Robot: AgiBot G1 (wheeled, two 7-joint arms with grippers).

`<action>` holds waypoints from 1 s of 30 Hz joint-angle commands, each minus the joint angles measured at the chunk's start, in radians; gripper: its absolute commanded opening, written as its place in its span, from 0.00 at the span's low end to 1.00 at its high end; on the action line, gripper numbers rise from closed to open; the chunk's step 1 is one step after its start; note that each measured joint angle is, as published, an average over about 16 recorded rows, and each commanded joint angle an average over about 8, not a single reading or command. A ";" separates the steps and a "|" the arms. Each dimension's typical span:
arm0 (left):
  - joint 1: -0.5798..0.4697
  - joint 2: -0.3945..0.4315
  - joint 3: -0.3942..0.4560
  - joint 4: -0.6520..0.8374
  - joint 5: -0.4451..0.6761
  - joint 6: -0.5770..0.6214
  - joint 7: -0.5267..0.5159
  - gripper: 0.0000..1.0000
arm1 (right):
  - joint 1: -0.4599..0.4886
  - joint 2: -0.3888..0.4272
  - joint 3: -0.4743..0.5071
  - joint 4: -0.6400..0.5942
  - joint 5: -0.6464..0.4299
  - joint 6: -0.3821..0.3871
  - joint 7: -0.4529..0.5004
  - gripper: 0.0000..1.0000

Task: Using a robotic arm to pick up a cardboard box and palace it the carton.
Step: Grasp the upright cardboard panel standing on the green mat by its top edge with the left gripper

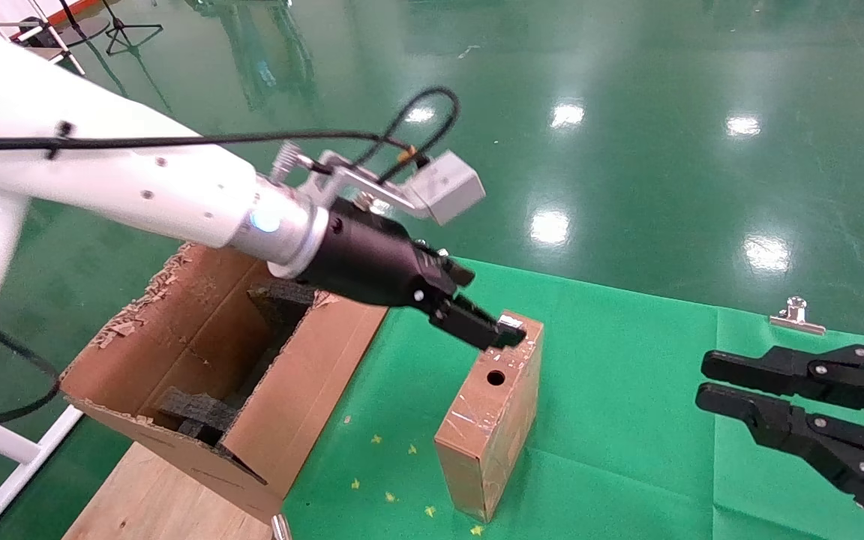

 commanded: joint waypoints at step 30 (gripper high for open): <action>-0.137 0.166 0.332 -0.003 0.057 0.089 -0.166 1.00 | 0.000 0.000 -0.001 0.000 0.000 0.000 0.000 0.00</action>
